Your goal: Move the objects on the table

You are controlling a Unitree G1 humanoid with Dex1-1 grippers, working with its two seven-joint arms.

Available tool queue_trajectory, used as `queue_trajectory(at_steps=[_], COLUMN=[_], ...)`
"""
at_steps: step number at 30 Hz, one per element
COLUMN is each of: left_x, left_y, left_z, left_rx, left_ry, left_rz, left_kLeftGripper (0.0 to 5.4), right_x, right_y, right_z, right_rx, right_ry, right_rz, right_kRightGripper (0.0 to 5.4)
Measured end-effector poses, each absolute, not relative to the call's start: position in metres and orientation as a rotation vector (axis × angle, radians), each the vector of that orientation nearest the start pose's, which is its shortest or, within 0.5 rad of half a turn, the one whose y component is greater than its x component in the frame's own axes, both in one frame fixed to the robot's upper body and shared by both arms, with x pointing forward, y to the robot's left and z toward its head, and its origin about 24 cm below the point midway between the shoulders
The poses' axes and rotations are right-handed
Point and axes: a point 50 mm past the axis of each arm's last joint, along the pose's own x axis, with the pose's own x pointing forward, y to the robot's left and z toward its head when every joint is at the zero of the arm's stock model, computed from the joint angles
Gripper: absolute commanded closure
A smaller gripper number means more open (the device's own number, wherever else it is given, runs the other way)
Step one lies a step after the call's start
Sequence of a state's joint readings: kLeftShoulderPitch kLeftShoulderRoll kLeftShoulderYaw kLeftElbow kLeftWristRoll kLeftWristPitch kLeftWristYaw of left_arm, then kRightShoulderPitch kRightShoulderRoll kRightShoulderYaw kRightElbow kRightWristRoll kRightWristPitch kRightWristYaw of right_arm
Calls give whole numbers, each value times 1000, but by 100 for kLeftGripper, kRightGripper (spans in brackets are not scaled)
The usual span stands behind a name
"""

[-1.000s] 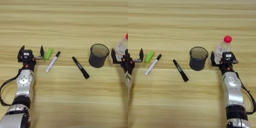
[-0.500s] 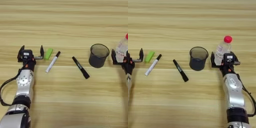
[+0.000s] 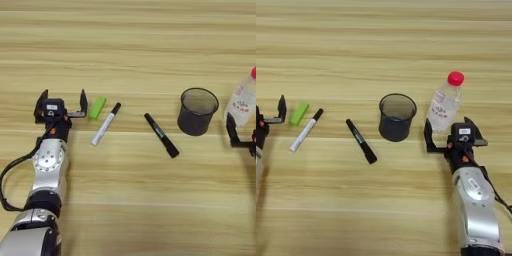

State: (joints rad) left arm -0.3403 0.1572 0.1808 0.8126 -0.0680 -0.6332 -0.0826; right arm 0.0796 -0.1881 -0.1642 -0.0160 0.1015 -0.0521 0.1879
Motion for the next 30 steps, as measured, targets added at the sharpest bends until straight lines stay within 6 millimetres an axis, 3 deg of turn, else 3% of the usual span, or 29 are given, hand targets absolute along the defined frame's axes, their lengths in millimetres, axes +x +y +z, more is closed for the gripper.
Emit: queue_trajectory(at_steps=[13,22,30], left_x=[296,296,296], left_y=[208,207,205], left_z=[16,8,0], left_rx=[65,84,98], left_ry=[-152,-78,-10], left_rz=[72,50,23], left_kLeftGripper=[0,0,0], right_x=[220,211,213], right_y=[-199,-171,-168], right_z=[56,45,40], right_rx=[-122,-146,-150], right_ry=[2,54,76], right_rz=[175,372,403], right_kRightGripper=[2,2,2])
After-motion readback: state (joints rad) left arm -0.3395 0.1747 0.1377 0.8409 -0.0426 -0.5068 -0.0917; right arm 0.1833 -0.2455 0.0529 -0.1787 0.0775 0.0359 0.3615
